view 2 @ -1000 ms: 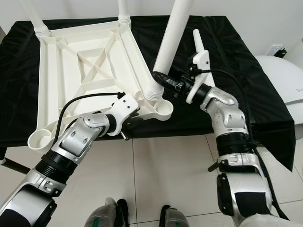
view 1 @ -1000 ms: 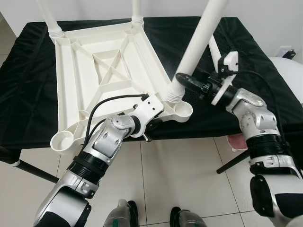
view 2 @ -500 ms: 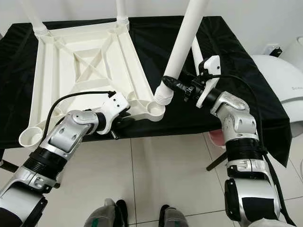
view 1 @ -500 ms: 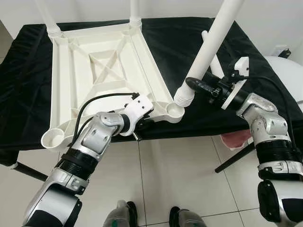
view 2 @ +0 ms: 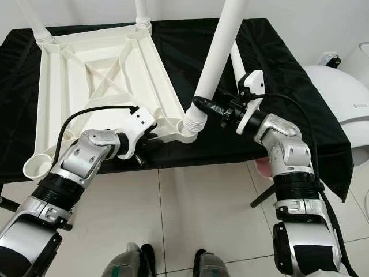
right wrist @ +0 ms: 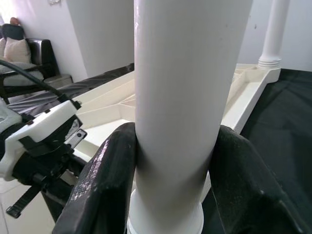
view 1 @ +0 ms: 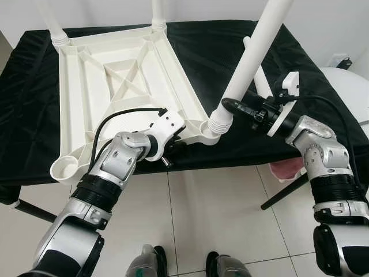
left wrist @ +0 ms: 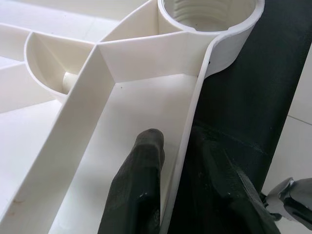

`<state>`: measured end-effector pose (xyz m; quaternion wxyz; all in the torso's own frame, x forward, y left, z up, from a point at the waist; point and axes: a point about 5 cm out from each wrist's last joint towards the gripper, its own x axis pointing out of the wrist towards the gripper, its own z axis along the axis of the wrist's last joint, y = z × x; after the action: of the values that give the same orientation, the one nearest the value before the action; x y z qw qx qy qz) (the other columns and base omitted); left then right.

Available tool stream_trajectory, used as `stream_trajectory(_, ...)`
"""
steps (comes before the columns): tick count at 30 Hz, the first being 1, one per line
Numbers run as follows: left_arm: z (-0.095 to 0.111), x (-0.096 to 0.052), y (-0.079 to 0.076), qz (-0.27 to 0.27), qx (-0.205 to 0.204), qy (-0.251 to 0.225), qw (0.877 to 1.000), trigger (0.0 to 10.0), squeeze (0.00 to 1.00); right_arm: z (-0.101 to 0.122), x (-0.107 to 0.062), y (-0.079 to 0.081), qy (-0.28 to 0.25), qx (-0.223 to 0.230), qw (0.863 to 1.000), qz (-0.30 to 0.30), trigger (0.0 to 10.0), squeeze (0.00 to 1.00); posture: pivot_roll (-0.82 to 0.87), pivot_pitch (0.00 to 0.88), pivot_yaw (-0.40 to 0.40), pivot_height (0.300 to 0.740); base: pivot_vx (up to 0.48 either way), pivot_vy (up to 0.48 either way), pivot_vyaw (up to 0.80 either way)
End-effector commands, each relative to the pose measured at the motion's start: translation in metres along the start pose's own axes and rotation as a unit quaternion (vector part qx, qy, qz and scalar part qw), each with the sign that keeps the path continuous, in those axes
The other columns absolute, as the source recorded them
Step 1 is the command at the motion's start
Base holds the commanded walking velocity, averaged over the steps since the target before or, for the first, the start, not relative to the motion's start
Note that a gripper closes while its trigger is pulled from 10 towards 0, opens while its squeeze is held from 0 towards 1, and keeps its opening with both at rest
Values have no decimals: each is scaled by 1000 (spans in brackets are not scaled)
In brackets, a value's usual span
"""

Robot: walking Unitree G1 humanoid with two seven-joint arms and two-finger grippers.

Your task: Building children table

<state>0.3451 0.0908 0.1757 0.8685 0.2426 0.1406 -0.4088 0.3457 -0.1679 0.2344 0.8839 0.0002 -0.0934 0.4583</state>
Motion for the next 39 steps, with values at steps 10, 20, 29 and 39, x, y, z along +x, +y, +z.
stream_trajectory(10, 7, -6, 11, 52, 14, -7, 999, 10000, 0, -16, 8, 6, -11, 28, 1000, 7, 10000, 0, -108, 171, 16, 740, 0, 0, 0)
stream_trajectory(20, 8, -7, 10, 50, 16, -9, 999, 10000, 0, -22, 11, 0, 7, 13, 1000, -4, 10000, 0, -101, 171, 11, 740, 0, 0, 0)
stream_trajectory(29, 10, -8, 9, 49, 20, -10, 999, 10000, 0, -22, 11, -3, 19, -14, 1000, -4, 10000, 0, -100, 170, 7, 740, 0, 0, 0)
stream_trajectory(39, 7, -10, 9, 49, 24, -7, 998, 10000, 0, -22, 12, -3, 38, -40, 998, 17, 10000, 0, -97, 162, 7, 740, 0, 0, 0)
